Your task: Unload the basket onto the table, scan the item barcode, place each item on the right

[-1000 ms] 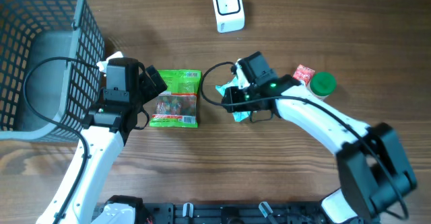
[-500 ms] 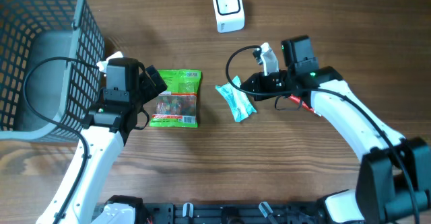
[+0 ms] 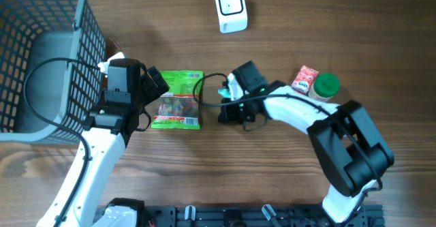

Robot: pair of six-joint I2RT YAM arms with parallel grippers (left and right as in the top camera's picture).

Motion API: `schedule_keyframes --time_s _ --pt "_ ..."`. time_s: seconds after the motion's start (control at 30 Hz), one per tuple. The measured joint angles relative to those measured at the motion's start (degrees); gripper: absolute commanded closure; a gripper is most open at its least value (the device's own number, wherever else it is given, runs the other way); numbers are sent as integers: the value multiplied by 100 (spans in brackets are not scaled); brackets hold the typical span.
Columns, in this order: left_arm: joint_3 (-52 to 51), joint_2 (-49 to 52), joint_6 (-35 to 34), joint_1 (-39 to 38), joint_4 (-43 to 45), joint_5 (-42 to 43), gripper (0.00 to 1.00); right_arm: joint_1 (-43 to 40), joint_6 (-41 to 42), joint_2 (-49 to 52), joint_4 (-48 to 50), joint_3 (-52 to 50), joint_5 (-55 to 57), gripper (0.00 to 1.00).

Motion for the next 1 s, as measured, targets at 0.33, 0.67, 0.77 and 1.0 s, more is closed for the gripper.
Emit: schedule_keyframes --time_s 0.33,0.67,0.77,1.0 --pt "0 0 0 0 0 0 0 -1917 -535 -1073 -927 463 350 96" --pt "0 0 0 0 0 0 0 -2205 -660 -769 -120 -461 1388 93" --pt "0 0 0 0 0 -2 0 -1886 -527 -695 46 -761 1137 94" --pt "0 0 0 0 -2 -2 0 -730 -195 -686 -378 -774 407 93"
